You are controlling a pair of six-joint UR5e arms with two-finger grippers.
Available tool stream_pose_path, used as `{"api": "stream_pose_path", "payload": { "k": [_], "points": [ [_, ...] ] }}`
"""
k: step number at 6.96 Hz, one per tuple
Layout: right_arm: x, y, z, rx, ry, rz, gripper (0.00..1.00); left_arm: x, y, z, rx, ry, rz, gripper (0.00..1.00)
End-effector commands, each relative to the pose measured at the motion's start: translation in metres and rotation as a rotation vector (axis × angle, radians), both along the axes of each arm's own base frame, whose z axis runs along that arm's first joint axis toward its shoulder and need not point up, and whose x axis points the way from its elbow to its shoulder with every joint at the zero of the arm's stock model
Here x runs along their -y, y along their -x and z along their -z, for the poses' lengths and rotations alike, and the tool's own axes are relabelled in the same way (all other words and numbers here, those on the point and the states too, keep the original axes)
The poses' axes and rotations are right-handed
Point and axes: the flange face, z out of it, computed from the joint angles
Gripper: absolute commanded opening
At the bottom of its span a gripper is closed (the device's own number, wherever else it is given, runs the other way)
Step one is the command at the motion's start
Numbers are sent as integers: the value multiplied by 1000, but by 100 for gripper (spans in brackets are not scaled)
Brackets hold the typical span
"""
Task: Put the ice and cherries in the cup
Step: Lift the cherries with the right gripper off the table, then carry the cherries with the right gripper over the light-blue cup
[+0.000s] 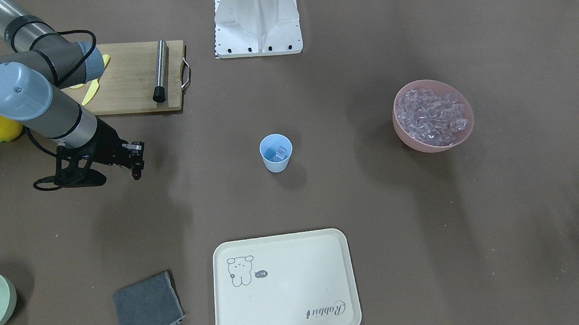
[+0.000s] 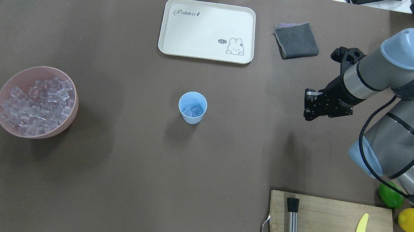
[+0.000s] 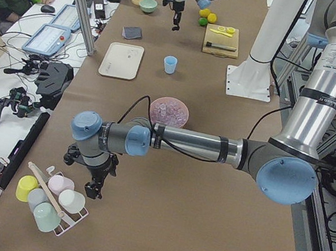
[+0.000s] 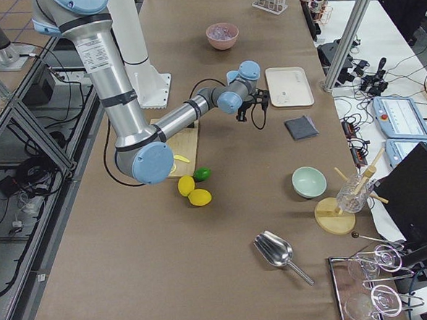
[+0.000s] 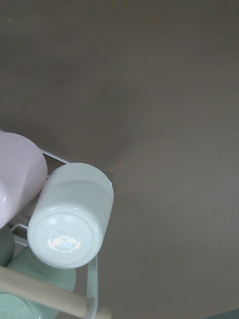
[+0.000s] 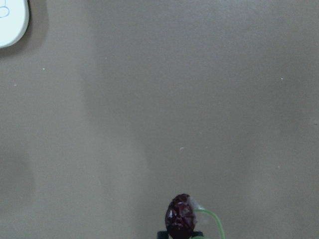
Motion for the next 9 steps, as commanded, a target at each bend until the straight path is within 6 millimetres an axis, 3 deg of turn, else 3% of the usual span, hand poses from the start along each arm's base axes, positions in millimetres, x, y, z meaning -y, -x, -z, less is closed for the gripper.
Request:
{"api": "stream_pose_path", "payload": {
  "k": [1,3,5,6,8,9],
  "points": [
    [0,6,23,43,-12,25,23,8,-1,11,-7,-19,-1,97],
    [0,25,74,105,7,24,22,11,-3,16,-31,-24,1,98],
    [-19,62,126,152,57,21,21,15,-3,21,-31,-32,2,98],
    [-33,86,147,164,67,25,21,18,-3,24,-31,-37,2,98],
    [-50,113,176,176,56,11,21,19,-3,25,-31,-38,2,98],
    [-45,129,203,185,69,-20,21,19,-3,25,-31,-38,2,98]
  ]
}}
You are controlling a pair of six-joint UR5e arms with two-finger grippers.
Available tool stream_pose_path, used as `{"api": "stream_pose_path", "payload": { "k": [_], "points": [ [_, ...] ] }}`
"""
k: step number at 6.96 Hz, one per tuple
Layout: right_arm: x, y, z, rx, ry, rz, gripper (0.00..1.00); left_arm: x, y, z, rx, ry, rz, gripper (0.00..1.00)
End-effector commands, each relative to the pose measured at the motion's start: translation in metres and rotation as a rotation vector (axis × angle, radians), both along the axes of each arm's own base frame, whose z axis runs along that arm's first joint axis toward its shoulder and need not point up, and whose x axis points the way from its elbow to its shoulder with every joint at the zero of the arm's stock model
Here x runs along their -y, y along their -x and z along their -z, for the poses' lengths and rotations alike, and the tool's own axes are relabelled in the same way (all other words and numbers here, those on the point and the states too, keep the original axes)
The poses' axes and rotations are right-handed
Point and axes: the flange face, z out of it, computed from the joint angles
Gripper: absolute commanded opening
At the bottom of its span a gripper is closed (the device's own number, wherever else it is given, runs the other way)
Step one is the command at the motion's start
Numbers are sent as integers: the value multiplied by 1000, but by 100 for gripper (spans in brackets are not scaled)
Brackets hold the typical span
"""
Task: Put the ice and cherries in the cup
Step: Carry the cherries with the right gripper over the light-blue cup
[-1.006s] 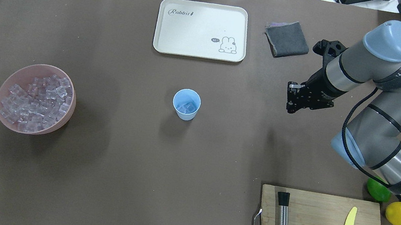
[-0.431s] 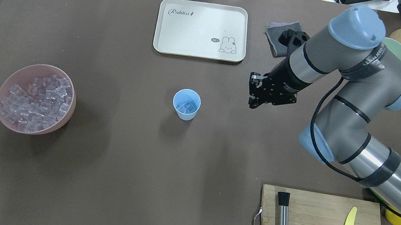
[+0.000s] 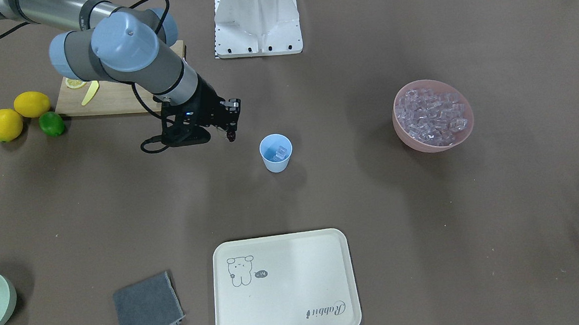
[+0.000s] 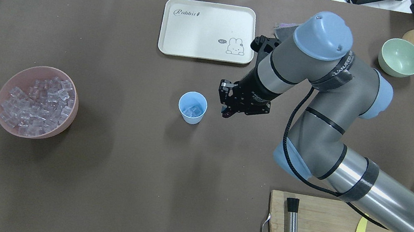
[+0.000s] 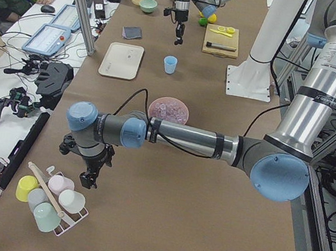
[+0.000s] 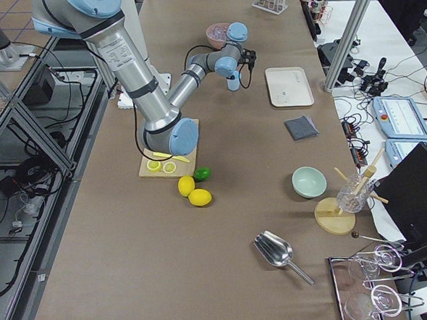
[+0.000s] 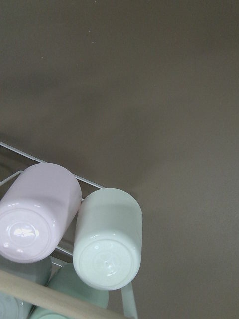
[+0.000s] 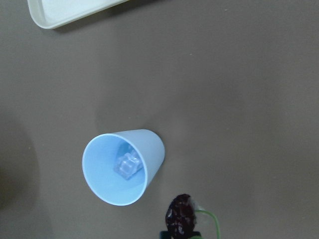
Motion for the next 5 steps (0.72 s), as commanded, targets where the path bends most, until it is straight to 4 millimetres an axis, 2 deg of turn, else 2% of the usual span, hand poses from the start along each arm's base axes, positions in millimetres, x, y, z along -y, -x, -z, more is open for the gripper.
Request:
{"api": "stream_pose_path", "payload": {
  "k": [1,2,4,5],
  "points": [
    [0,31,44,14,12,-40,21,0,0,0,0,-1,0,98],
    [-1,41,51,21,0,-39,21,0,0,0,0,-1,0,98],
    [3,73,31,71,3,-110,21,0,0,0,0,-1,0,98],
    [5,75,25,65,5,-111,21,1,0,1,-2,-2,0,98]
  ]
}}
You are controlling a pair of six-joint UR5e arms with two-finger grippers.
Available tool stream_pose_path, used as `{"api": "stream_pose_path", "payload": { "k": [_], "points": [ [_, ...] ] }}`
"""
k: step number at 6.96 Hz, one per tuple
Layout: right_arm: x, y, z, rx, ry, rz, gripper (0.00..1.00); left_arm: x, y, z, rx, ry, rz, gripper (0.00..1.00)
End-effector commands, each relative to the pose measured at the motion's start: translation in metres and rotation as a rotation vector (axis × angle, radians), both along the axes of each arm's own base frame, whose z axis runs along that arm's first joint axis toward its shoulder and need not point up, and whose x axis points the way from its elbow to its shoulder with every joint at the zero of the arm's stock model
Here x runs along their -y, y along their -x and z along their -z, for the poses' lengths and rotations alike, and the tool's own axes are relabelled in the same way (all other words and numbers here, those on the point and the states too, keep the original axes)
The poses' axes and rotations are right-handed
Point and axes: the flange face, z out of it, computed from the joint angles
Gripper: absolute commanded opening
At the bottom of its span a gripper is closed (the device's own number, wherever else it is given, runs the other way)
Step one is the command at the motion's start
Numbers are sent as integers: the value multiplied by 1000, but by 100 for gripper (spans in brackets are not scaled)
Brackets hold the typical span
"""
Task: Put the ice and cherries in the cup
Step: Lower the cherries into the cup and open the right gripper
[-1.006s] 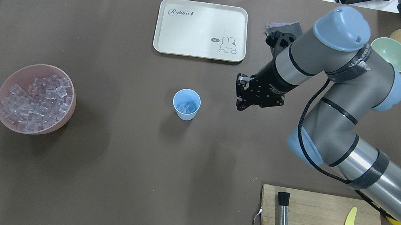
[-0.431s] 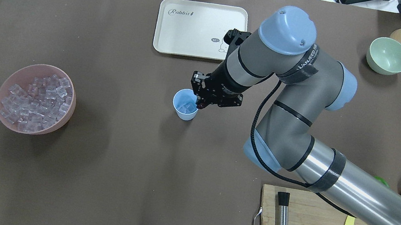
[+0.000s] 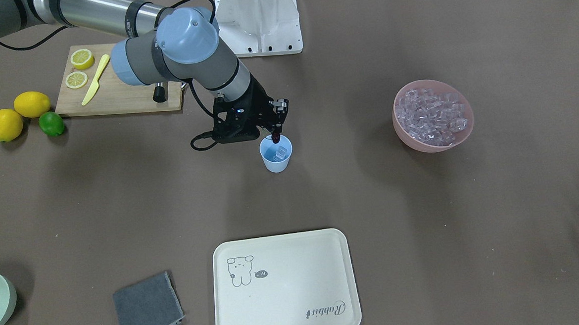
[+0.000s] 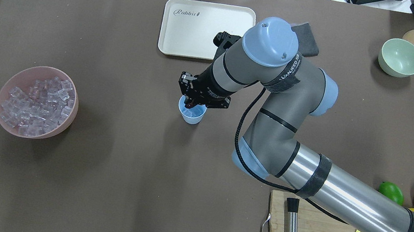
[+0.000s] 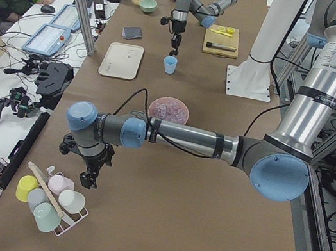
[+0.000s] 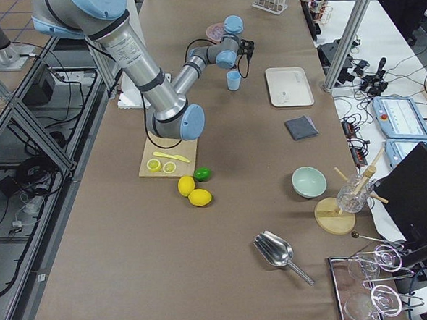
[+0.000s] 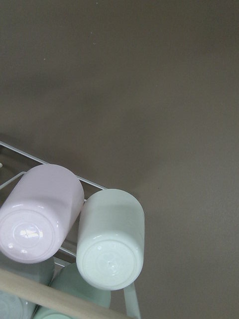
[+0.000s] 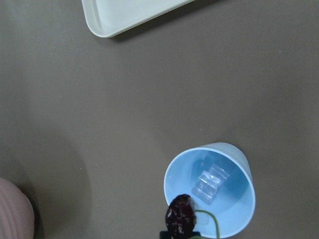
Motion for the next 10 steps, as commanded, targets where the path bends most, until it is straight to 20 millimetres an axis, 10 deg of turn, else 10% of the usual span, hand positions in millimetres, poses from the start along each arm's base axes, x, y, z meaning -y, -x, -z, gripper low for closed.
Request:
{"api": "stream_pose_path", "payload": {
  "k": [1,5,7,8,10],
  "points": [
    [6,10,-10,-1,1,-30,20,2,0,3,-1,-4,0,98],
    [10,14,-13,-10,0,-41,26,4,0,5,-1,-6,0,98],
    [9,13,-12,-7,-7,-38,57,4,-1,5,0,4,13,98],
    [8,14,-13,-10,-7,-36,88,6,-1,7,0,10,26,98],
    [9,13,-14,-10,0,-38,99,7,-1,9,0,9,26,98]
  ]
}}
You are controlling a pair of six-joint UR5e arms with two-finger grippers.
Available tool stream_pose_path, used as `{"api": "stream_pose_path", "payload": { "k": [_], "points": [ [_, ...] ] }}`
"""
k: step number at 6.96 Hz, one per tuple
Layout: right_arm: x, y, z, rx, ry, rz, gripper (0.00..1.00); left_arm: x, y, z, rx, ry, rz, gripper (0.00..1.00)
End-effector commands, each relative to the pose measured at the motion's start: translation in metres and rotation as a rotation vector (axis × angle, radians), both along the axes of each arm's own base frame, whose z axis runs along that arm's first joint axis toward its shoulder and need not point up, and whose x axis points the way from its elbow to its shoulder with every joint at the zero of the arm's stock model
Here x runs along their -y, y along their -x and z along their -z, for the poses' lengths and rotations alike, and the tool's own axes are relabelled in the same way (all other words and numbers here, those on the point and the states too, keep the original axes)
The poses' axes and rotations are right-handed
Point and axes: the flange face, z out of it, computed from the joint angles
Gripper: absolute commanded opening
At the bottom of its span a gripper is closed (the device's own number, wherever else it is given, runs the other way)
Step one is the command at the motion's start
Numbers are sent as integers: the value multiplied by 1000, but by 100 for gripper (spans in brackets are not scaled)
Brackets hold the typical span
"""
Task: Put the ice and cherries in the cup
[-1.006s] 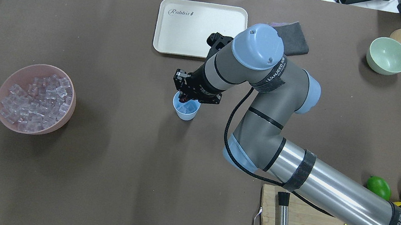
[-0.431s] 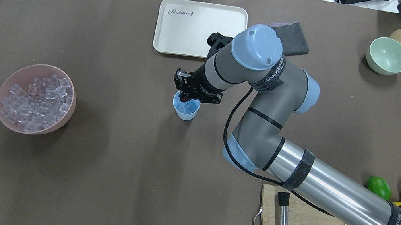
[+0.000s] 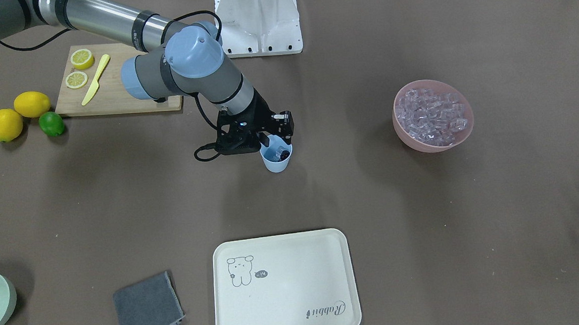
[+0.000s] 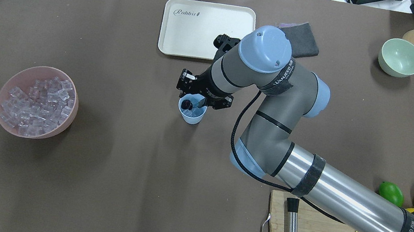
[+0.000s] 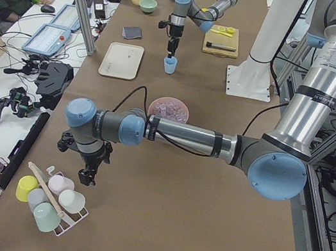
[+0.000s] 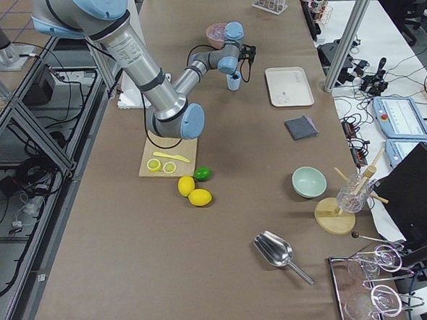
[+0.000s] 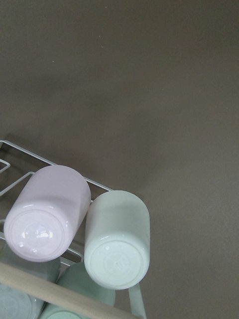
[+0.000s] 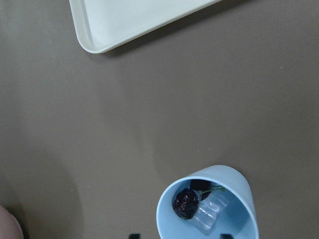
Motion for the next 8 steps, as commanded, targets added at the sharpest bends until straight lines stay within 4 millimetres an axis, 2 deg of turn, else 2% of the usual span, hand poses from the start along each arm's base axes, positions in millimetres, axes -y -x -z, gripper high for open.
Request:
{"api": "stream_pose_path", "payload": {
  "k": [1,2,4,5,6,8],
  "points": [
    [-1,-1,0,1,6,2,99,0,0,1,0,1,2,98],
    [0,-2,-2,-5,12,5,100,0,0,1,0,0,1,98],
    [23,-26,-23,-66,72,3,100,1,1,1,2,5,6,98],
    [30,-50,-30,-98,72,-4,100,3,0,5,2,43,33,98],
    [32,-80,-34,-164,48,6,100,11,-1,17,-16,66,47,98],
    [44,-147,-49,-330,-41,80,100,11,-1,18,-18,65,46,98]
  ]
}}
